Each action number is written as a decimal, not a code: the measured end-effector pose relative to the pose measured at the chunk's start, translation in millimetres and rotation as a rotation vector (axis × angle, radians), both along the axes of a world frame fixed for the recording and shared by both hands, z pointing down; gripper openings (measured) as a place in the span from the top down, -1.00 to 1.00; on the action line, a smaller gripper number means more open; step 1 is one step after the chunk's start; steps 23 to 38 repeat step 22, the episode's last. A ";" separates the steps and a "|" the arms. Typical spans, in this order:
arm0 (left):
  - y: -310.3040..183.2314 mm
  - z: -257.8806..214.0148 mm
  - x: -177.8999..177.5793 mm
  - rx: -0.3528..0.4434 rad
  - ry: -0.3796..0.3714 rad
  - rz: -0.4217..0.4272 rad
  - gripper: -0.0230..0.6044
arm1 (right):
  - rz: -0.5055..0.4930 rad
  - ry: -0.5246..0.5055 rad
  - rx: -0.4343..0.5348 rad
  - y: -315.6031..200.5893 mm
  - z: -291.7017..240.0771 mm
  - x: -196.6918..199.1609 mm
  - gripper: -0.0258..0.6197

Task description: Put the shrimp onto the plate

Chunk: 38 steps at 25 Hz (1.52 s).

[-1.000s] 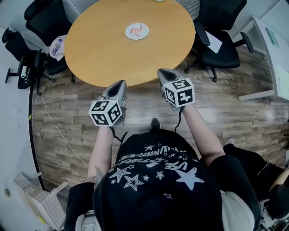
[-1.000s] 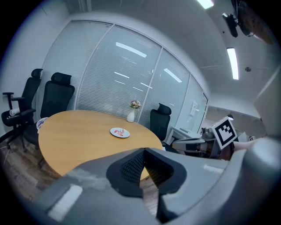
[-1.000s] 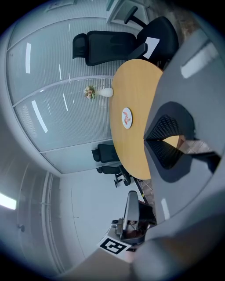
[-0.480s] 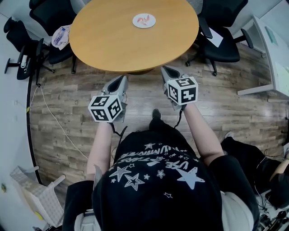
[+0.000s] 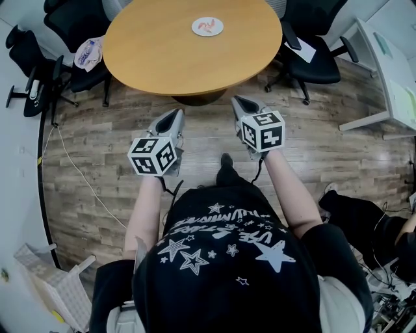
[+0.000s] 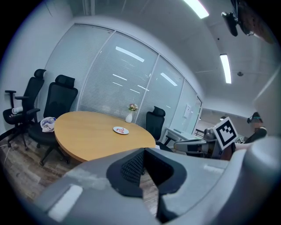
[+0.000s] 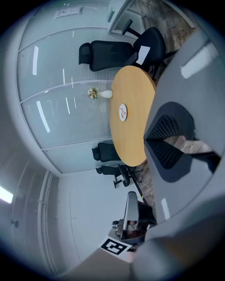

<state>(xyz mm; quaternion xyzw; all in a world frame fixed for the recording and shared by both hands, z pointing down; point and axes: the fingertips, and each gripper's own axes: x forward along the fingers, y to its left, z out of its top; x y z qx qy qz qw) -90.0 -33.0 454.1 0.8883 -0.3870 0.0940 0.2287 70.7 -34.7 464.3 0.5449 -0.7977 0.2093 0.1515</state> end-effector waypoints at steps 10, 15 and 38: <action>27.0 3.6 -14.8 -0.005 0.006 0.033 0.92 | 0.033 0.010 -0.016 34.5 3.2 -11.3 0.92; 33.0 7.6 -22.9 -0.009 0.006 0.036 0.92 | 0.039 0.017 -0.020 44.2 5.5 -18.0 0.92; 35.2 8.4 -26.2 -0.008 0.010 0.045 0.92 | 0.053 0.018 -0.016 44.5 3.3 -21.0 0.92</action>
